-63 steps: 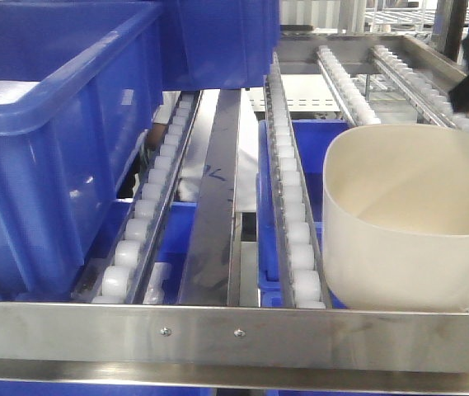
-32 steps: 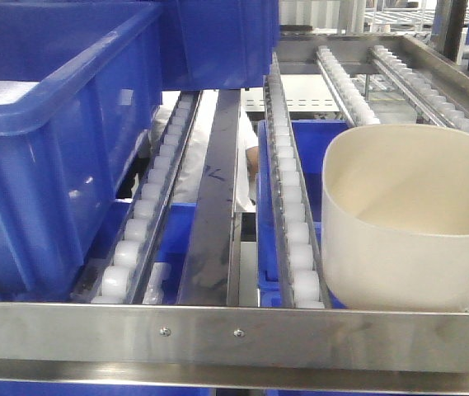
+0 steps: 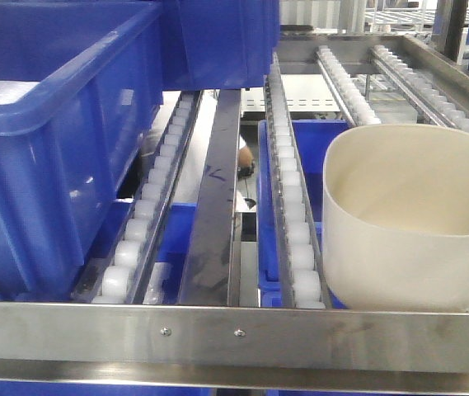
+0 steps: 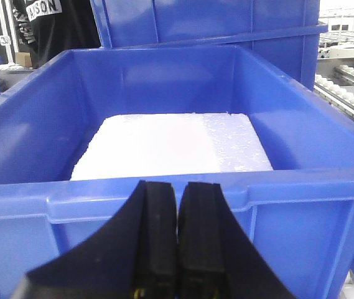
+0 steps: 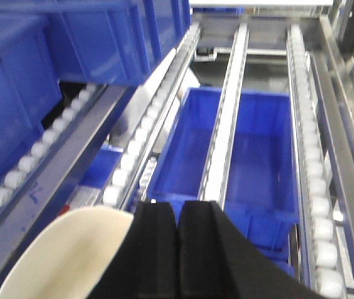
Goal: Move white bin to right shelf second layer
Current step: 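Lift the right gripper up and away from the placed bin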
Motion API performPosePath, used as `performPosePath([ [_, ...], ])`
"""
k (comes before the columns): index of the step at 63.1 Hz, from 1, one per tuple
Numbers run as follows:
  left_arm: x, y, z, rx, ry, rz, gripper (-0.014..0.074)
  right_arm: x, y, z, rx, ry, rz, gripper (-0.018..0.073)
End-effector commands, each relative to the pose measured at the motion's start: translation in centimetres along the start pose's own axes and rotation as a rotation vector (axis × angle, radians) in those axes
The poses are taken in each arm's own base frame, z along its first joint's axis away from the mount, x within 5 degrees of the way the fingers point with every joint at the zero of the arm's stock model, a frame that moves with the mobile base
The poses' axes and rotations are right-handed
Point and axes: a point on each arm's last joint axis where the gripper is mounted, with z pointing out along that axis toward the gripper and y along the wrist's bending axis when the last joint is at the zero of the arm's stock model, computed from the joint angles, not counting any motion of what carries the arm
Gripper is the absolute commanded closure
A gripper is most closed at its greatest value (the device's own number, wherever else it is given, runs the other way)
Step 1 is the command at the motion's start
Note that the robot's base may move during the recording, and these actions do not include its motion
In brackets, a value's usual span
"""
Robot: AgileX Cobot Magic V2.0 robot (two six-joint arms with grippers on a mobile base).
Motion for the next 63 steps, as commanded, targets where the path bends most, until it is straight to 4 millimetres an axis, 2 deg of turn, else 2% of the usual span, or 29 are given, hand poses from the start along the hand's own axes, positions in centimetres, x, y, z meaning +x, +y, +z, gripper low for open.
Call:
performPosePath([
  [1,0.3,0.0,-0.1,-0.005,-0.065,-0.013,0.0512,-1.9,0.0,-0.2,0.001,-0.129,-0.002,0.0504],
  [31,0.3,0.0,-0.1,-0.005,-0.065,-0.013,0.0512,-1.9,0.0,-0.2,0.001,-0.134,-0.002,0.0504],
  [43,0.3,0.0,-0.1,-0.005,-0.065,-0.013,0.0512,-2.7,0.0,-2.4,0.002,-0.228,-0.003,0.0504],
  [50,0.3,0.0,-0.1,-0.005,-0.065,-0.013,0.0512,-2.0,-0.4,-3.5,0.041,-0.259,-0.004,0.0504],
  [63,0.3,0.0,-0.1,-0.005,-0.065,-0.013,0.0512,1.4,-1.1,-4.9,0.122,-0.286,-0.007,0.0504],
])
